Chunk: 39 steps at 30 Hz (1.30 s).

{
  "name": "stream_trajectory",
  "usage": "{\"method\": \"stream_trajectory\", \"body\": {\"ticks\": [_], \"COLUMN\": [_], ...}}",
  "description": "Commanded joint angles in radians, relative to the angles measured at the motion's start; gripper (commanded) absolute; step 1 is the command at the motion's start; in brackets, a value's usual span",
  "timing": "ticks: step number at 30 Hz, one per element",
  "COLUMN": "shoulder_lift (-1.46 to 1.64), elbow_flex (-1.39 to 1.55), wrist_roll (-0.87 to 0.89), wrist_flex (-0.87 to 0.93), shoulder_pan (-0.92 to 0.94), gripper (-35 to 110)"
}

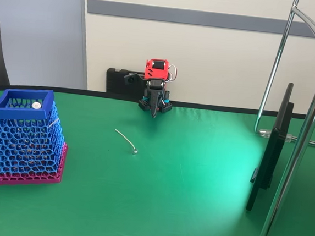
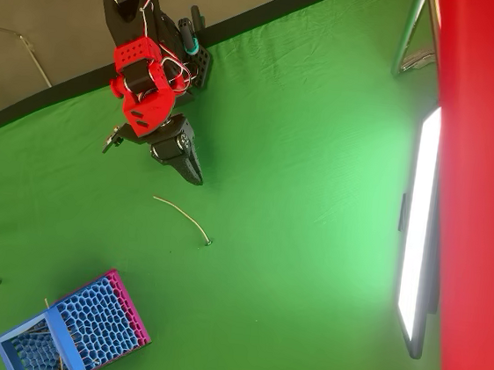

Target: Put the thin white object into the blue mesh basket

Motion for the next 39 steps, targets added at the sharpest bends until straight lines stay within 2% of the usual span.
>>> {"method": "stream_trajectory", "body": {"ticks": [1, 33, 39], "shoulder_lift": [0.006, 0.005, -0.172], "elbow_flex": [0.000, 0.008, -0.044], "wrist_roll": [0.008, 0.028, -0.057], "wrist_flex": [0.003, -0.020, -0.152], "shoulder_pan": [-0.002, 0.012, -0.011], "gripper": [1, 1, 1]}}
